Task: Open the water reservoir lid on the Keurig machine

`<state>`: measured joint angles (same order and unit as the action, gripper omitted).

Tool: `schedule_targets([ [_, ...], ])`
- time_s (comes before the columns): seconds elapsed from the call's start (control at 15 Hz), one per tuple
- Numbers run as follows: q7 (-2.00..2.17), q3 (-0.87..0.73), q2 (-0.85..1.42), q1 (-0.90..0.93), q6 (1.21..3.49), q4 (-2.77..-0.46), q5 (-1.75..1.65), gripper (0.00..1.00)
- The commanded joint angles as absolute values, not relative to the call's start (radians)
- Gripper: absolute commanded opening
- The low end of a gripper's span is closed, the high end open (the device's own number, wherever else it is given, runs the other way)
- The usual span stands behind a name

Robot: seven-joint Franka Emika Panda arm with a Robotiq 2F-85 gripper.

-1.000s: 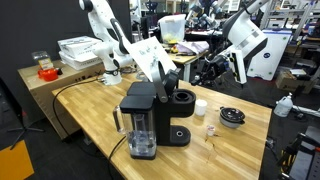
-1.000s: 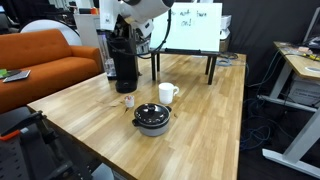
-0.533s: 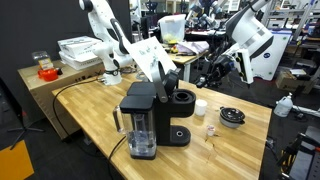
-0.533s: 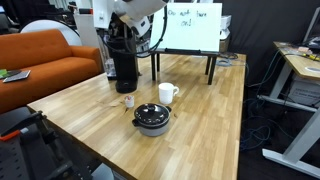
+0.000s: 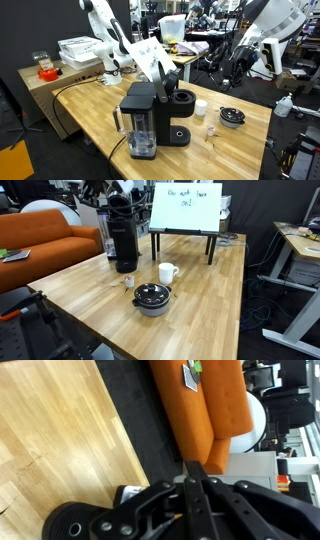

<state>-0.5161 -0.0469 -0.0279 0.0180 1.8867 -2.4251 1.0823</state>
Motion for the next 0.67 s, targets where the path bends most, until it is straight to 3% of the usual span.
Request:
schedule_targets([
  [0.0, -0.432, -0.037, -0.128, -0.004, 1.949, -2.499, 0.943, 0.00],
  [0.6, -0.283, -0.113, -0.376, -0.080, 1.885, -2.666, 0.813, 0.00],
])
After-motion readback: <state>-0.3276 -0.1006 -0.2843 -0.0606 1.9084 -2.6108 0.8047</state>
